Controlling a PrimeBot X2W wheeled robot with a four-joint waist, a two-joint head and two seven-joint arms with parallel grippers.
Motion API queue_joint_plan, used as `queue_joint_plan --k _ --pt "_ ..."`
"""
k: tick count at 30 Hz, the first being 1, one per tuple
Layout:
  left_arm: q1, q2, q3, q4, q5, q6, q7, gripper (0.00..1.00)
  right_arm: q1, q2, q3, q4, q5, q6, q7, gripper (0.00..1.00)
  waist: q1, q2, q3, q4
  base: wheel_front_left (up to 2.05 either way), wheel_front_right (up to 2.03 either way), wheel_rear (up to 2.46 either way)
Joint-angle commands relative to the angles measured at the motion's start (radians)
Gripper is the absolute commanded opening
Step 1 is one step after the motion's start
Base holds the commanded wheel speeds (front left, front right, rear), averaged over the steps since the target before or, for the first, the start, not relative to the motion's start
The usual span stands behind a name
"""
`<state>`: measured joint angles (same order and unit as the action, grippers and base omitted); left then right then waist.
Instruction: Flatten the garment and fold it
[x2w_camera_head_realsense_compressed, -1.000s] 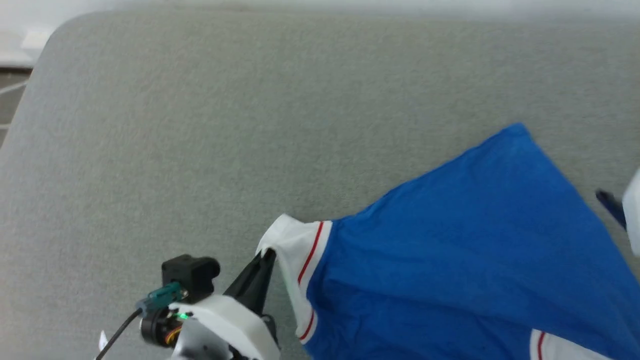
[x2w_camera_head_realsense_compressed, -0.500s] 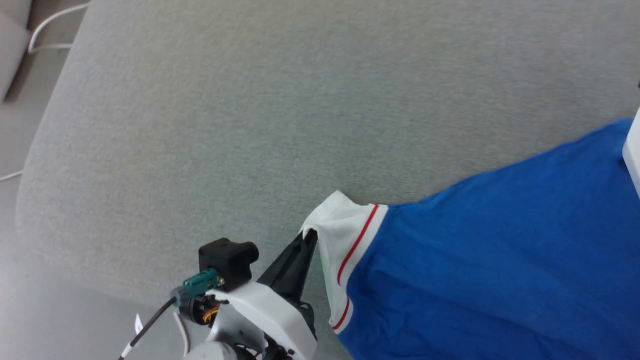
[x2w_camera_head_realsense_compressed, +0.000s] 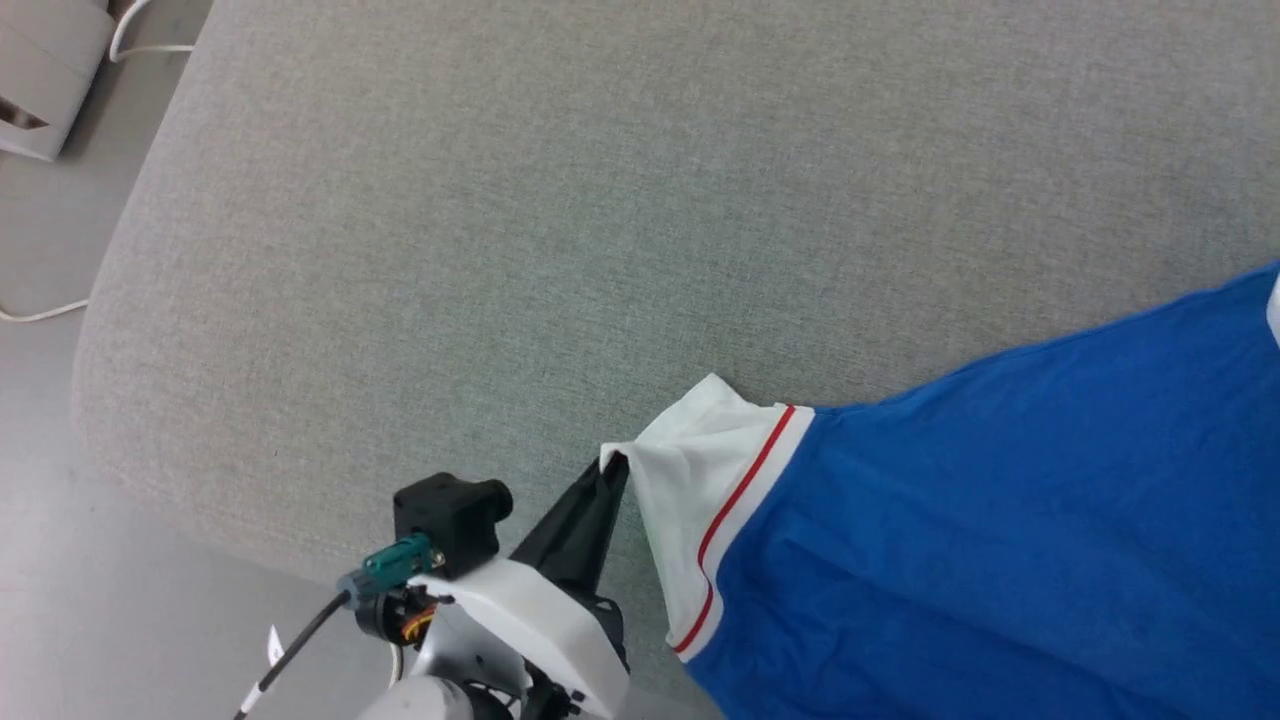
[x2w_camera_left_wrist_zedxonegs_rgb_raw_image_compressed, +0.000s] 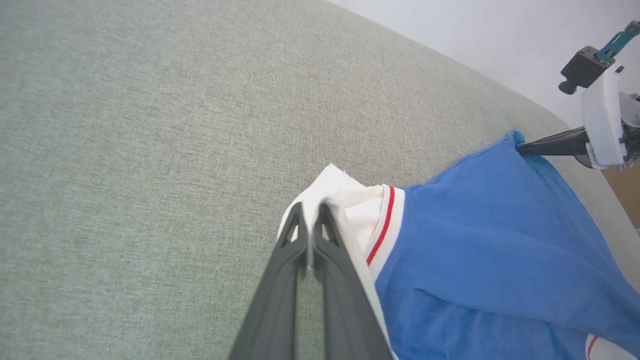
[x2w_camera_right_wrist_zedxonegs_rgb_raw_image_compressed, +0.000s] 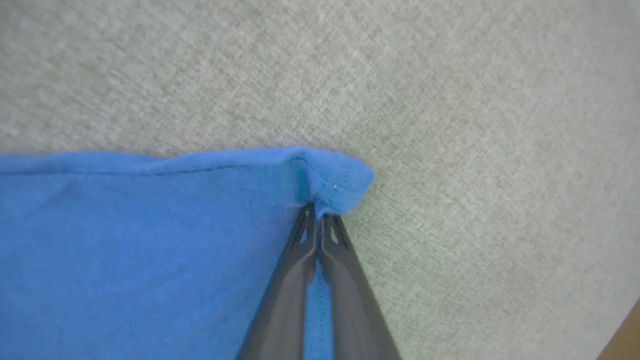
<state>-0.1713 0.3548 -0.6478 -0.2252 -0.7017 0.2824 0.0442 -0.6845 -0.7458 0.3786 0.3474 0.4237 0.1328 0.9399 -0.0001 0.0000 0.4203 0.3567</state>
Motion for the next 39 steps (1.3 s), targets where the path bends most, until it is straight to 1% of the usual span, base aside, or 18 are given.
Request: queue_joint_plan --k 1,4,8,9,12,15,20,24,30,36,39 --pt "-0.017 0.007 0.009 0.000 0.006 -0.006 -0.010 0.00 0.024 0.029 0.021 0.048 0.007 -0.002 -0.028 0.00 0.0001 0.0000 -0.024 -0.022 0.00 0.00 0.00" --pt "-0.020 0.023 0.031 -0.008 0.010 0.002 -0.020 0.00 -0.011 0.046 0.011 0.053 0.013 -0.002 -0.109 0.00 0.0001 0.0000 -0.062 -0.050 0.00 0.00 0.00" --pt "-0.032 0.065 0.078 -0.034 0.019 0.014 -0.033 0.00 -0.054 0.066 -0.016 0.047 0.024 -0.002 -0.218 0.00 0.0001 0.0000 -0.125 -0.100 0.00 0.00 0.00" --pt "-0.032 0.065 0.078 -0.034 0.019 0.014 -0.033 0.00 -0.054 0.066 -0.016 0.047 0.024 -0.002 -0.218 0.00 0.0001 0.0000 -0.125 -0.100 0.00 0.00 0.00" --pt "-0.057 0.107 0.116 -0.059 0.032 0.017 -0.035 0.00 -0.077 0.077 -0.027 0.022 0.044 -0.002 -0.289 0.00 0.0001 0.0000 -0.177 -0.140 0.00 0.00 0.00" --pt "-0.090 0.151 0.159 -0.088 0.043 0.019 -0.031 0.00 -0.100 0.061 -0.010 -0.030 0.033 -0.002 -0.369 0.00 0.0001 0.0000 -0.229 -0.185 0.00 0.00 0.00" --pt "-0.157 0.210 0.220 -0.145 0.061 0.022 -0.019 0.00 -0.121 0.053 -0.023 -0.100 0.051 -0.002 -0.455 0.00 0.0001 0.0000 -0.299 -0.254 0.00 0.00 0.00" --pt "-0.210 0.245 0.273 -0.195 0.069 0.026 -0.020 0.00 -0.124 0.055 -0.050 -0.166 0.066 -0.002 -0.492 0.00 0.0001 0.0000 -0.341 -0.300 0.00 0.00 0.00" --pt "-0.293 0.289 0.352 -0.261 0.085 0.026 -0.039 0.00 -0.125 0.059 -0.086 -0.273 0.050 -0.002 -0.555 0.00 0.0001 0.0000 -0.385 -0.362 0.00 0.00 0.00" --pt "-0.398 0.318 0.390 -0.299 0.117 0.006 -0.064 0.00 -0.116 0.073 -0.134 -0.357 0.053 -0.002 -0.557 0.00 0.0001 0.0000 -0.401 -0.406 0.00 0.00 0.00" --pt "-0.451 0.331 0.409 -0.306 0.128 0.000 -0.066 0.00 -0.117 0.097 -0.169 -0.390 0.054 -0.002 -0.550 0.00 0.0001 0.0000 -0.397 -0.427 0.00 0.00 0.00"
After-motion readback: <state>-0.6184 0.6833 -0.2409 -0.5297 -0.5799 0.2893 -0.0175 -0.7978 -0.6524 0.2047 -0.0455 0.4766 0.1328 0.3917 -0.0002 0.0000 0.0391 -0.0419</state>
